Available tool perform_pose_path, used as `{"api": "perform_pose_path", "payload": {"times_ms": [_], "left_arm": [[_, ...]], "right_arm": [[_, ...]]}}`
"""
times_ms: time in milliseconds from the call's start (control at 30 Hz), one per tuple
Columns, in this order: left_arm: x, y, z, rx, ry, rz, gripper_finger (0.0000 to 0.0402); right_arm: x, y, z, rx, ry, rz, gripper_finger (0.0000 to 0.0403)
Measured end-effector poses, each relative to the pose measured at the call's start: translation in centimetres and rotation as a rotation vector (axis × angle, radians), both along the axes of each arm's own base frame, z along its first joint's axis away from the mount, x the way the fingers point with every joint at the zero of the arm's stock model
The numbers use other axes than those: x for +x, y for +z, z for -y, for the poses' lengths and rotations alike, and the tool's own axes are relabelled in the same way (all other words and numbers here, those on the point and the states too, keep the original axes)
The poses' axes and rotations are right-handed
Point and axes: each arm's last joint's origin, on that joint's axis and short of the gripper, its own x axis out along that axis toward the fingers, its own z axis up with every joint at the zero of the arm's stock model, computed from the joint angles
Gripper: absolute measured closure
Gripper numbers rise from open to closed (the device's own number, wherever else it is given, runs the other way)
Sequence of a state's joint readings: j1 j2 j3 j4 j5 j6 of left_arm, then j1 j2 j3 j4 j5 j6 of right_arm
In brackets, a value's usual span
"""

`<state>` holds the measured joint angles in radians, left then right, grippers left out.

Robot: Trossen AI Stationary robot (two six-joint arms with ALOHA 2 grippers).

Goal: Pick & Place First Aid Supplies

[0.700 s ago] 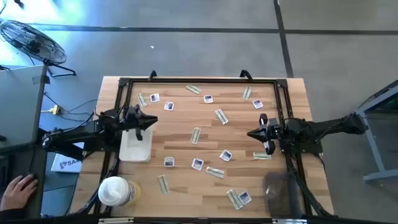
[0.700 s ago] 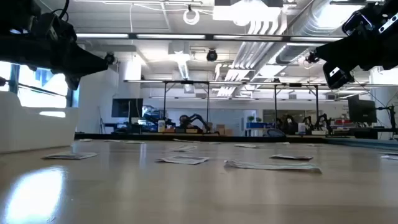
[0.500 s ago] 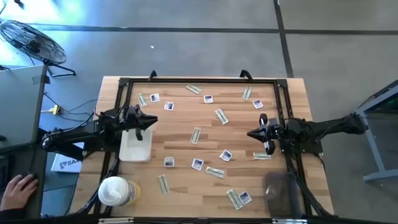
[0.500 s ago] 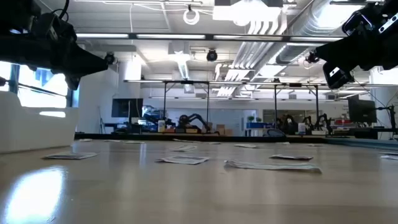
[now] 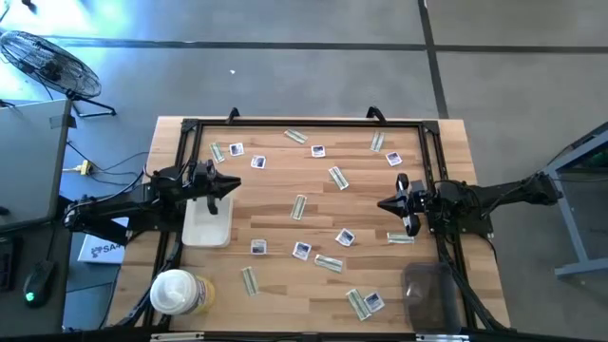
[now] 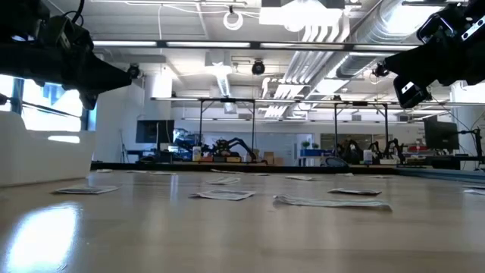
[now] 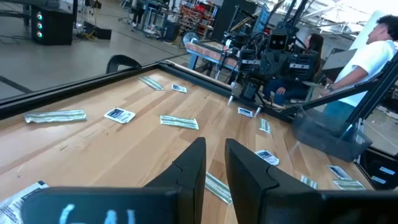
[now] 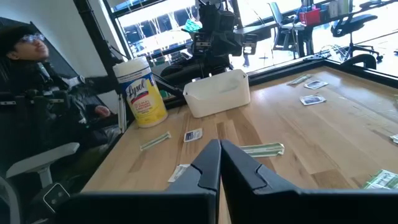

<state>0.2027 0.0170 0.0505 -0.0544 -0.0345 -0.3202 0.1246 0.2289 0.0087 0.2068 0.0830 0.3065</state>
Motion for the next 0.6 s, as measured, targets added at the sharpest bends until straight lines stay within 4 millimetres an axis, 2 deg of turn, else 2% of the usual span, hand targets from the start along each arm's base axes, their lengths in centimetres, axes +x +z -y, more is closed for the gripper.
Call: {"api": "perform_pose_path", "payload": {"times_ms": [600], "left_arm": [[0.00,0.01,0.00,0.000,0.000,0.000,0.0341]], "right_arm": [[0.00,0.00,0.00,0.000,0.000,0.000,0.0398]]}}
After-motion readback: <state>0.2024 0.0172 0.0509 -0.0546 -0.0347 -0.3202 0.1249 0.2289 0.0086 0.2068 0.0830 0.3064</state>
